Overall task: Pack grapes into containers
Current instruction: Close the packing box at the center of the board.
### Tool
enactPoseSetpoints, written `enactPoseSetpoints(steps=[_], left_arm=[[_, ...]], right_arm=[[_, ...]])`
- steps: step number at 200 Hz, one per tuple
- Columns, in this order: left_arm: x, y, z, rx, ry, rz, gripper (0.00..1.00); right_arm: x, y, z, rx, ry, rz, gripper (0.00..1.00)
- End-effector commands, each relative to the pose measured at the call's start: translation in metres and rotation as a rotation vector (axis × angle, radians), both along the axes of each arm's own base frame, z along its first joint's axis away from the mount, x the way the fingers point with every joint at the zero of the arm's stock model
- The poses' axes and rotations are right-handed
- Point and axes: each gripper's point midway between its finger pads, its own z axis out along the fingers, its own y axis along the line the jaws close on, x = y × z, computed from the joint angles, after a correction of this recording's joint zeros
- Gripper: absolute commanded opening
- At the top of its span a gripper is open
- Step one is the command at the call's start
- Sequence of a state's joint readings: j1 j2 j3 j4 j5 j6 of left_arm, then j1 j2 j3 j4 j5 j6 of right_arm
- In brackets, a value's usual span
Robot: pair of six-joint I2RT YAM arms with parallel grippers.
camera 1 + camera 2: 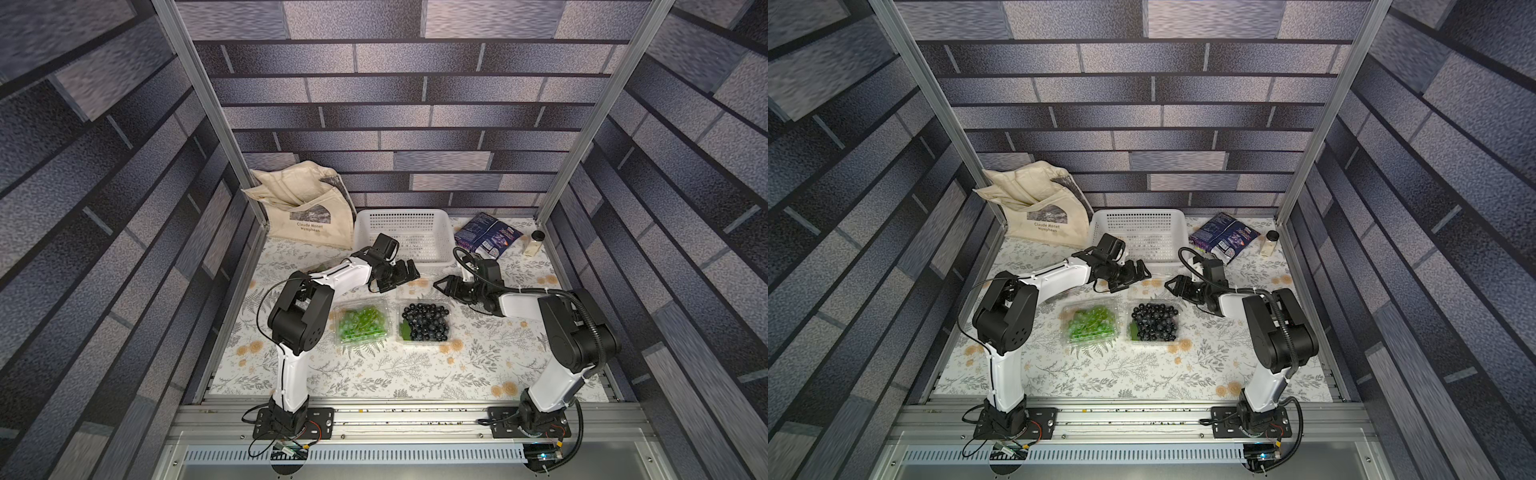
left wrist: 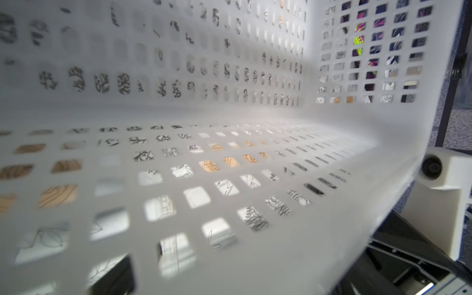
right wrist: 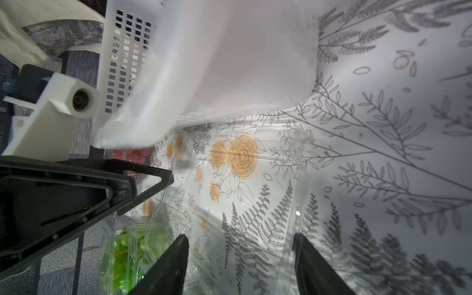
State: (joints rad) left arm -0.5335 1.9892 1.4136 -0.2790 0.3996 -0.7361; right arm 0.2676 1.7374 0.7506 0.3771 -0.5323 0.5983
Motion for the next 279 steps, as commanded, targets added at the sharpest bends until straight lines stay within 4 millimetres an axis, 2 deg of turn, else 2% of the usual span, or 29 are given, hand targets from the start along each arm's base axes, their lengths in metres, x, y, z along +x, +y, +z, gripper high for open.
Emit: enactPoseSetpoints(steps=[1,133,235,279], left_arm=[[-0.007,-0.012,0.009,-0.015,-0.006,-0.046,0.99],[-0.033,-0.014,0.040,-0.031,-0.065,-0.056,1.00],[-0.057,-0.022,0.041,-0.020,-0.072,-0.077,1.00],[-0.057,-0.020,0.048,-0.017,-0.095,-0.066,1.00]], right_arm=[[0.006,0.008,0.020,0.070,-0.055,0.022,0.66],[-0.024,0.000,0.039,0.088,-0.081,0.022,0.64],[-0.045,-0.006,0.040,0.073,-0.078,0.021,0.65],[-0.046,-0.007,0.048,0.064,-0.101,0.027,0.65]])
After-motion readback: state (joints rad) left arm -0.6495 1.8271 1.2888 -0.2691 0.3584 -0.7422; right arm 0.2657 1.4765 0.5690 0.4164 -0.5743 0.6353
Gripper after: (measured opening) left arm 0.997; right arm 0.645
